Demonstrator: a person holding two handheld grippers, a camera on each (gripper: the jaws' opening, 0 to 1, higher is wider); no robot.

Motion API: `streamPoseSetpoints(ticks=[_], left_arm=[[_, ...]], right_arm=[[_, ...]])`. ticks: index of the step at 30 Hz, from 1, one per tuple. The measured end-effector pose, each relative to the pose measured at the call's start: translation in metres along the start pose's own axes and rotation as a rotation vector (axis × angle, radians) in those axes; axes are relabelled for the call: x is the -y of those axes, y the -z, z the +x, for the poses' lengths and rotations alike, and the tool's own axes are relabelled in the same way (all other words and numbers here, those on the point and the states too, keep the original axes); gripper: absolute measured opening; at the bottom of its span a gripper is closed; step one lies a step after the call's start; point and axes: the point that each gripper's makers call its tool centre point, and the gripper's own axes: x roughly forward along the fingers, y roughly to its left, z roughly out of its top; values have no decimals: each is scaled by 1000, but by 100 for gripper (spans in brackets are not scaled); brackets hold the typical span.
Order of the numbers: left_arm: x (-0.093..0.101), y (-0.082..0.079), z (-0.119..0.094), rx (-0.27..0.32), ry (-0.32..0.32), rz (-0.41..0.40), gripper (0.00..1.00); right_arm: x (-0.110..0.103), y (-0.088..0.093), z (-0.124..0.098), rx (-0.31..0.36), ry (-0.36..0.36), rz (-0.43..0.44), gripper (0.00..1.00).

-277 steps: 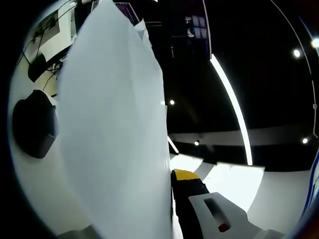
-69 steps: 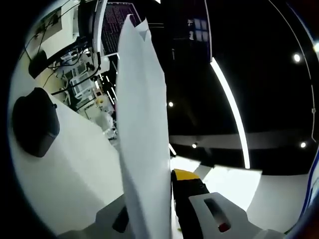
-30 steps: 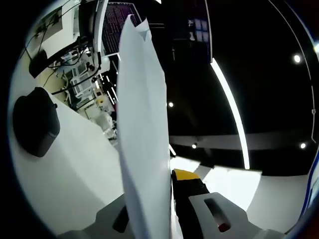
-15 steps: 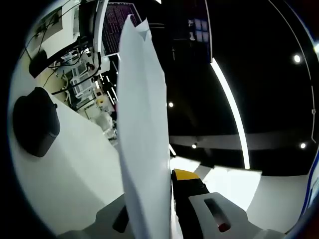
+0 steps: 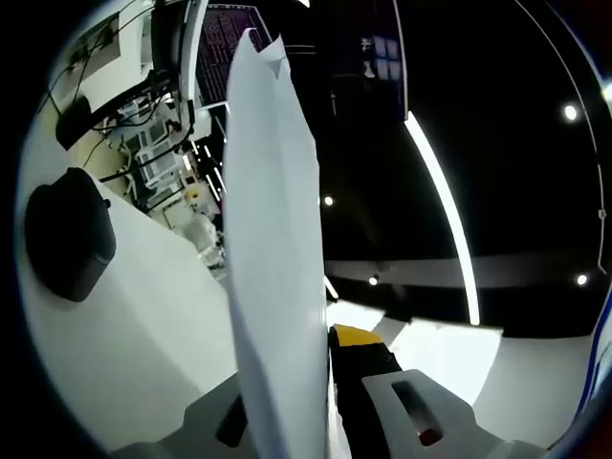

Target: Organize the stack of printing papers by aligning and flattening the scattered papers on the table

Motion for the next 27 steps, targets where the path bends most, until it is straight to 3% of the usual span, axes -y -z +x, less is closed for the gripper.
streamPoseSetpoints(ticks=[27], left_arm=[[1, -1, 0, 3, 9, -3, 6]], right_arm=[[10, -25, -28, 180, 4, 206, 0]])
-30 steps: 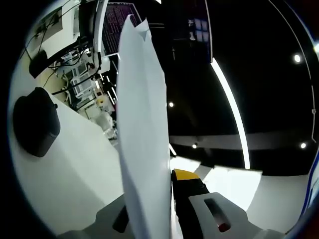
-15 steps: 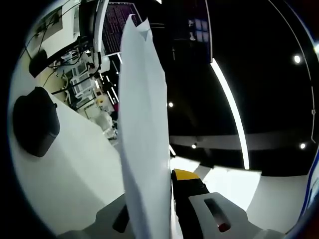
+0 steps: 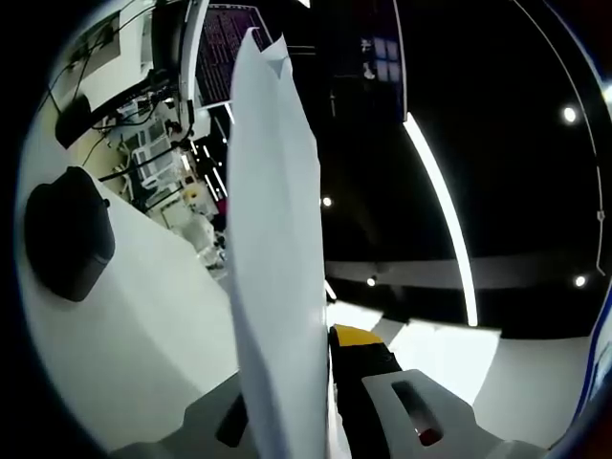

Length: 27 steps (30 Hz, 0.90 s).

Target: Organize the stack of printing papers by aligning and flattening the scattered papers on the table

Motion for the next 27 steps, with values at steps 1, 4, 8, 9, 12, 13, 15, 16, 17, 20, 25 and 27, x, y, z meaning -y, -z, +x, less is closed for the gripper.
streamPoseSetpoints(ticks=[1, 4, 8, 9, 12, 13, 15, 16, 17, 20, 25, 27], left_arm=[[0, 0, 0, 0, 0, 0, 6], [0, 0, 0, 1, 0, 1, 6], [0, 0, 0, 1, -1, 2, 6], [0, 0, 0, 1, -1, 3, 6], [0, -1, 0, 2, -2, 2, 6], [0, -1, 0, 3, -2, 2, 6], [0, -1, 0, 2, -2, 2, 6], [0, -1, 0, 2, -2, 2, 6], [0, -1, 0, 2, -3, 2, 6], [0, 0, 0, 1, -4, 2, 6], [0, 0, 0, 2, -5, 2, 6], [0, 0, 0, 2, -6, 3, 6]], right_arm=[[1, -1, -1, 8, 1, 11, 0], [3, -5, -2, 25, 3, 30, 0], [-1, -5, -4, 34, -2, 43, 0], [-3, -5, -5, 38, -4, 45, 0], [-7, -7, -8, 57, -11, 51, 0], [-9, -8, -9, 67, -12, 49, 0], [-10, -10, -9, 79, -16, 52, 0], [-9, -11, -9, 84, -18, 56, 0], [-9, -12, -9, 87, -19, 58, 0], [-6, -15, -11, 105, -18, 87, 0], [-6, -19, -14, 130, -18, 123, 0], [-7, -20, -16, 138, -18, 132, 0]])
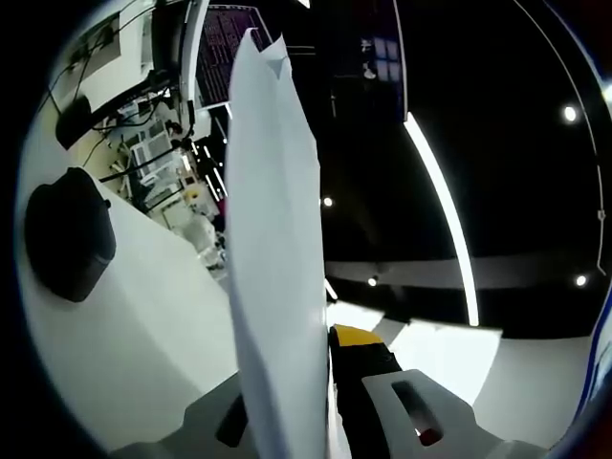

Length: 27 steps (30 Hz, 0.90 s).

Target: Organize the stack of printing papers by aligning and flattening the scattered papers on the table

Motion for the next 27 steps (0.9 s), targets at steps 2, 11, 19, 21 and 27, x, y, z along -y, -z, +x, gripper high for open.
streamPoseSetpoints(ticks=[2, 11, 19, 21, 27], left_arm=[[0, 0, 0, 0, 0, -1, 6], [0, 1, 0, -1, 0, -1, 6], [0, 1, 0, 1, 1, 0, 6], [0, 1, 0, 1, 1, 0, 6], [0, 0, 0, 1, 0, 1, 6]], right_arm=[[-1, -1, -1, 7, -3, 7, 0], [-4, -14, -7, 82, -31, 71, 0], [2, -22, -11, 120, -28, 108, 0], [0, -20, -10, 108, -29, 99, 0], [0, -24, -12, 130, -42, 131, 0]])
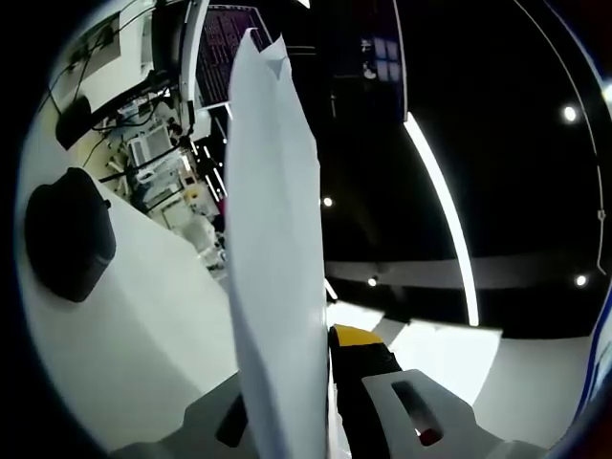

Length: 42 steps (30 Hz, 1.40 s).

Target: Organize the stack of printing papers by aligning and flattening the scattered papers on the table

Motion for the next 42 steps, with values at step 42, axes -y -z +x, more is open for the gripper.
streamPoseSetpoints(ticks=[42], left_arm=[[-2, 0, 0, 0, -9, -4, 6]], right_arm=[[-17, -27, 8, 118, -87, 73, 0]])
